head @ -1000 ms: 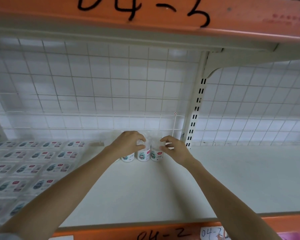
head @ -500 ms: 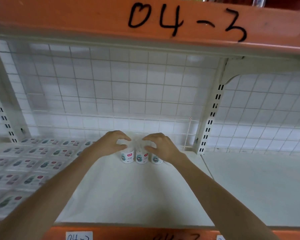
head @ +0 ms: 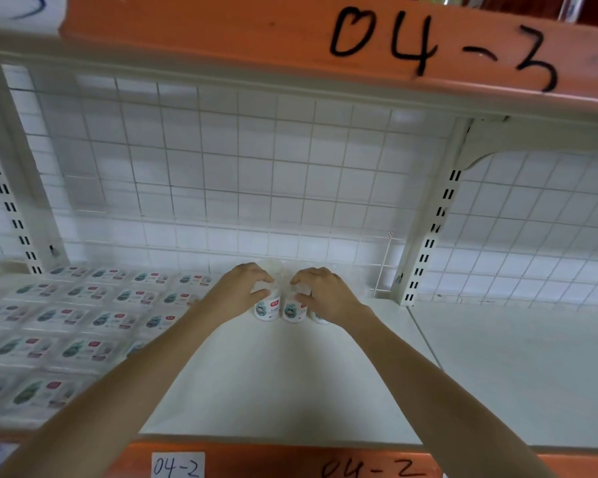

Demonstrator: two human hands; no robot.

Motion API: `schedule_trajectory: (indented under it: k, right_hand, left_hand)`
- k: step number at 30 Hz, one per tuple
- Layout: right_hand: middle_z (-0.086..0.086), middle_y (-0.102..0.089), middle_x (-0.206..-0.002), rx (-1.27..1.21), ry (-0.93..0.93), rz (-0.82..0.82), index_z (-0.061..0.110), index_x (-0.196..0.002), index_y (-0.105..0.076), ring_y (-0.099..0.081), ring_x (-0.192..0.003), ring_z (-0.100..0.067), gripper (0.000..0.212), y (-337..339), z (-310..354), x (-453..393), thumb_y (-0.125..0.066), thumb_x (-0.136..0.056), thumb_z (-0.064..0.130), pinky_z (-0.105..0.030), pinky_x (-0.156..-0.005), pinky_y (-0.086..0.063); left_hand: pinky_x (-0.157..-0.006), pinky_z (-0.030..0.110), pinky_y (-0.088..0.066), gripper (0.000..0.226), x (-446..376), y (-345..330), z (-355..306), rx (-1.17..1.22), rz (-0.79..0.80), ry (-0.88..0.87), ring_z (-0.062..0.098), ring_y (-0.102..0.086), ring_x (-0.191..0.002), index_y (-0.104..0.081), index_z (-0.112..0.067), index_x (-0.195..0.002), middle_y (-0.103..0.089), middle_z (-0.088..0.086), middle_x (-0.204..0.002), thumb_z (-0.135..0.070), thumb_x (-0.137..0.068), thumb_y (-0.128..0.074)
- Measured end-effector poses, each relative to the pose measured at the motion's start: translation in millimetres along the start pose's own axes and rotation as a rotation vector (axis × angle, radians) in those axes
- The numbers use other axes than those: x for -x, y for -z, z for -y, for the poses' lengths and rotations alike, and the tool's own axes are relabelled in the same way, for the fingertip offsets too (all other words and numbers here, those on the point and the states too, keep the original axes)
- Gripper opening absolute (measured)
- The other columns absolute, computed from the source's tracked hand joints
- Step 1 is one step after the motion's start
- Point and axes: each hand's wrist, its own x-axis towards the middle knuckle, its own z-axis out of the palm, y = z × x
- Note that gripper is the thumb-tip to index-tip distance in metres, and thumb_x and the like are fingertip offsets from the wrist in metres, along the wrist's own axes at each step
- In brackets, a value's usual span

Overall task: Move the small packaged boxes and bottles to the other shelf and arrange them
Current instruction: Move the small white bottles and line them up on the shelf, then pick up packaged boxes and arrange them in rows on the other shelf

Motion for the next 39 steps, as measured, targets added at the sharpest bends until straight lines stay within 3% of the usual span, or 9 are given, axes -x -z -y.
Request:
schedule_trajectory:
  k: [7, 12, 19, 22, 26, 30, 31, 35, 39]
  right_hand:
    - [-0.002, -0.050, -0.133, 0.074, -0.044, -0.004, 0.017, -0.126, -0.051, -0.046, -0.118, -0.024, 0.037, -2, 9, 4, -0.055, -0.090, 0.022, -0.033, -0.097, -0.040]
    - [0.001, -0.046, -0.138, 0.009, -0.112, -0.087, 0.021, -0.135, -0.042, -0.043, -0.124, -0.021, 0.048, 5, 17, 21, -0.055, -0.089, 0.029, -0.032, -0.102, -0.035]
    - [0.001, -0.058, -0.124, 0.100, -0.168, -0.138, 0.023, -0.132, -0.043, -0.052, -0.112, -0.019, 0.045, 36, 34, 95, -0.049, -0.091, 0.041, -0.029, -0.087, -0.040]
    - [0.003, -0.054, -0.128, 0.203, -0.146, -0.088, 0.024, -0.136, -0.039, -0.049, -0.117, -0.017, 0.047, 43, 45, 145, -0.046, -0.092, 0.041, -0.031, -0.092, -0.040]
    - [0.003, -0.055, -0.129, 0.194, -0.105, -0.057, 0.023, -0.134, -0.044, -0.050, -0.118, -0.019, 0.046, 30, 63, 214, -0.050, -0.090, 0.038, -0.032, -0.094, -0.041]
    - [0.007, -0.069, -0.092, 0.207, -0.005, -0.024, 0.024, -0.102, -0.067, -0.068, -0.082, -0.017, 0.039, 7, 92, 267, -0.060, -0.072, 0.047, -0.032, -0.063, -0.054]
    - [0.007, -0.069, -0.093, 0.211, 0.027, -0.022, 0.025, -0.103, -0.066, -0.068, -0.083, -0.017, 0.040, 1, 103, 276, -0.057, -0.073, 0.049, -0.032, -0.063, -0.055]
    - [0.003, -0.051, -0.131, 0.082, 0.136, 0.114, 0.026, -0.134, -0.043, -0.048, -0.121, -0.020, 0.046, -21, 158, 294, -0.044, -0.093, 0.047, -0.030, -0.093, -0.040]
    - [0.003, -0.058, -0.125, -0.008, 0.287, 0.128, 0.026, -0.130, -0.048, -0.055, -0.114, -0.021, 0.046, -40, 223, 288, -0.046, -0.089, 0.047, -0.034, -0.090, -0.044]
  left_hand:
    - [-0.090, 0.026, -0.040, 0.028, -1, -2, 0, -0.004, 0.001, 0.001, 0.018, -0.050, -0.110, -0.061, -0.017, -0.116, -0.055, 0.001, -0.117, -0.023, -0.088, -0.059]
    - [-0.094, 0.028, -0.039, 0.046, 8, 0, -3, -0.061, -0.003, -0.021, 0.017, -0.044, -0.116, -0.043, -0.019, -0.133, -0.045, -0.002, -0.132, -0.030, -0.090, -0.055]
    - [-0.089, 0.031, -0.041, 0.046, 68, 22, -20, -0.210, -0.077, -0.034, 0.019, -0.050, -0.115, -0.043, -0.017, -0.133, -0.048, 0.001, -0.130, -0.034, -0.091, -0.051]
    - [-0.087, 0.036, -0.046, 0.041, 113, 32, -31, -0.314, -0.096, -0.016, 0.025, -0.056, -0.109, -0.051, -0.015, -0.126, -0.056, 0.004, -0.122, -0.033, -0.089, -0.054]
    - [-0.062, 0.036, -0.055, 0.041, 189, 40, -54, -0.388, -0.143, -0.017, 0.027, -0.066, -0.076, -0.067, -0.011, -0.098, -0.066, 0.005, -0.088, -0.040, -0.078, -0.046]
    - [-0.057, 0.032, -0.053, 0.042, 277, 39, -80, -0.438, -0.123, 0.093, 0.025, -0.067, -0.070, -0.067, -0.014, -0.093, -0.067, 0.003, -0.086, -0.040, -0.076, -0.039]
    - [-0.058, 0.032, -0.053, 0.042, 301, 38, -84, -0.436, -0.100, 0.133, 0.024, -0.067, -0.072, -0.067, -0.014, -0.093, -0.068, 0.003, -0.088, -0.040, -0.076, -0.039]
    - [-0.057, 0.023, -0.051, 0.039, 393, 43, -86, -0.463, -0.027, 0.252, 0.018, -0.067, -0.069, -0.068, -0.017, -0.088, -0.067, -0.002, -0.083, -0.042, -0.075, -0.040]
    - [-0.052, 0.026, -0.052, 0.037, 476, 81, -71, -0.514, -0.060, 0.457, 0.019, -0.066, -0.065, -0.069, -0.019, -0.085, -0.066, -0.002, -0.079, -0.041, -0.074, -0.040]
